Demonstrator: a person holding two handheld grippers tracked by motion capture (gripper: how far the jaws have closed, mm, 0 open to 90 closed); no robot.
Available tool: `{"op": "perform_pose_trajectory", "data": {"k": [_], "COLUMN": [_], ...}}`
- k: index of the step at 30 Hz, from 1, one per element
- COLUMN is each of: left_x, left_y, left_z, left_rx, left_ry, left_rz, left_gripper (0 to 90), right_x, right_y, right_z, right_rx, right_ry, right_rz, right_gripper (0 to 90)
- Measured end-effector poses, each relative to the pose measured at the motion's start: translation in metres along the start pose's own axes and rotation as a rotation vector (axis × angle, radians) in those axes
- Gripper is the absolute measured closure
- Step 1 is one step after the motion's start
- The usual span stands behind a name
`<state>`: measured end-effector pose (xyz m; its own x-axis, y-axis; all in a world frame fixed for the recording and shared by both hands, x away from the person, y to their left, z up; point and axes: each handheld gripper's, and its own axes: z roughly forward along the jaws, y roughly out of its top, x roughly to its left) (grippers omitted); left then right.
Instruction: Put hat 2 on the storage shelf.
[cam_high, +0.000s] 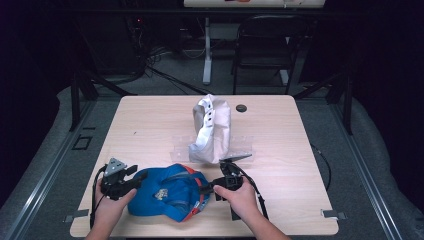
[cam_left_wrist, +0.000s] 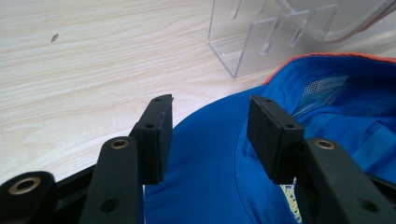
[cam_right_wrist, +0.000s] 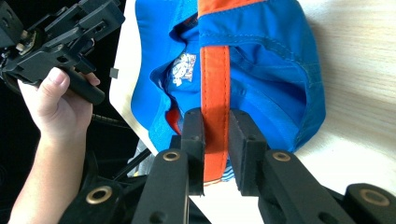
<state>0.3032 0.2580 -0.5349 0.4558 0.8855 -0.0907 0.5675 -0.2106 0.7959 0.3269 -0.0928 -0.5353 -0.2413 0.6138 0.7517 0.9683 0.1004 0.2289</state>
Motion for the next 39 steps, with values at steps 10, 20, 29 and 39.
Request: {"op": "perform_pose_trajectory", "data": {"k": [10, 20, 29, 39], "left_x": [0.000, -0.002, -0.002, -0.003], "left_y": [0.000, 0.000, 0.000, -0.001], "left_z": [0.000, 0.001, 0.001, 0.002], "left_rx": [0.004, 0.002, 0.004, 0.007], "left_ry": [-0.003, -0.001, -0.001, -0.003], "left_rz": [0.002, 0.006, 0.006, 0.007], "left_gripper": [51.0, 51.0, 51.0, 51.0], "right_x": [0.000, -0.003, 0.001, 0.031], "right_y": [0.000, -0.001, 0.001, 0.010], "right_z": [-0.026, -0.061, -0.094, -0.135], "right_rx": [0.007, 0.020, -0.006, 0.042], "right_ry": [-0.011, -0.026, -0.080, -0.232], "right_rz": [0.005, 0.028, 0.051, 0.008], "right_gripper": [77.7, 78.0, 78.0, 78.1]}}
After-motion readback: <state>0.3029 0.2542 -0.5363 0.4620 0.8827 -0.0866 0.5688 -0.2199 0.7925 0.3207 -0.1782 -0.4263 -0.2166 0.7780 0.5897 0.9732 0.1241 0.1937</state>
